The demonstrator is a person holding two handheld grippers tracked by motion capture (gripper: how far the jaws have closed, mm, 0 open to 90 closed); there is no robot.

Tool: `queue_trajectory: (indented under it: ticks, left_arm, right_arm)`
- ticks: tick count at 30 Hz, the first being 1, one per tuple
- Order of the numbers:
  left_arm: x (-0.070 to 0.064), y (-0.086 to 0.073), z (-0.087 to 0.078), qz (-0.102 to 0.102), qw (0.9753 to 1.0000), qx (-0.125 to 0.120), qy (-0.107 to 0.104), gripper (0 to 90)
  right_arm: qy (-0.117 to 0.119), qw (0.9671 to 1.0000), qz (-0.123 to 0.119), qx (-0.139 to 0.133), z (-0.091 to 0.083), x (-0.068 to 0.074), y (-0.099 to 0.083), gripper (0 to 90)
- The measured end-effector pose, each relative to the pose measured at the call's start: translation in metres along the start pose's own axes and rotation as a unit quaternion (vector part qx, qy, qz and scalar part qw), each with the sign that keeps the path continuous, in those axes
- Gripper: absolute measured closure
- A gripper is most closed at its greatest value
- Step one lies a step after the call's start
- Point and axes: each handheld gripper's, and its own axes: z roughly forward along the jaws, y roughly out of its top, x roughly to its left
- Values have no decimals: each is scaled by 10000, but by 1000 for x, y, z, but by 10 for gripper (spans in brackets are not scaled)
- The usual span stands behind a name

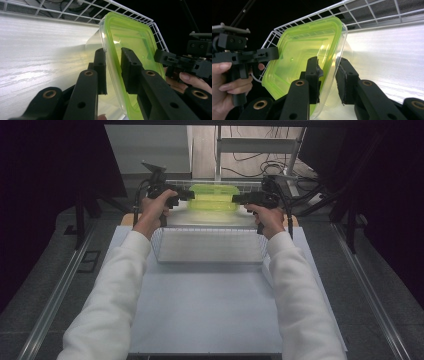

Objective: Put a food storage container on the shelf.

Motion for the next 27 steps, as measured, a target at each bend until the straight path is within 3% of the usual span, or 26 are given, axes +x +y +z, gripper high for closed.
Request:
queue_trajectory:
  ticks: [3, 11, 14, 18, 22, 27]
  left_arm:
    - [3, -1, 1, -29, 10000, -51, -75, 744]
    - [6, -4, 4, -12, 9999, -132, -108, 699]
    - [8, -4, 6, 25, 9999, -128, -68, 632]
    - [8, -5, 7, 154, 9998, -153, -24, 478]
    - [3, -7, 3, 399, 9988, -300, -21, 398]
    - [-3, -8, -9, 737, 9963, -444, 87, 335]
  right_arm:
    - [28, 9999, 122, -33, 1, -2, 0, 716]
    - [18, 9998, 148, -91, 1, -2, -1, 707]
    - [31, 9998, 141, -141, 2, -4, -2, 666]
    - [58, 9997, 88, -233, 3, -3, -3, 578]
    - [43, 9995, 40, -304, 2, 1, -4, 494]
    - [-170, 9986, -102, -494, -6, 10, -6, 456]
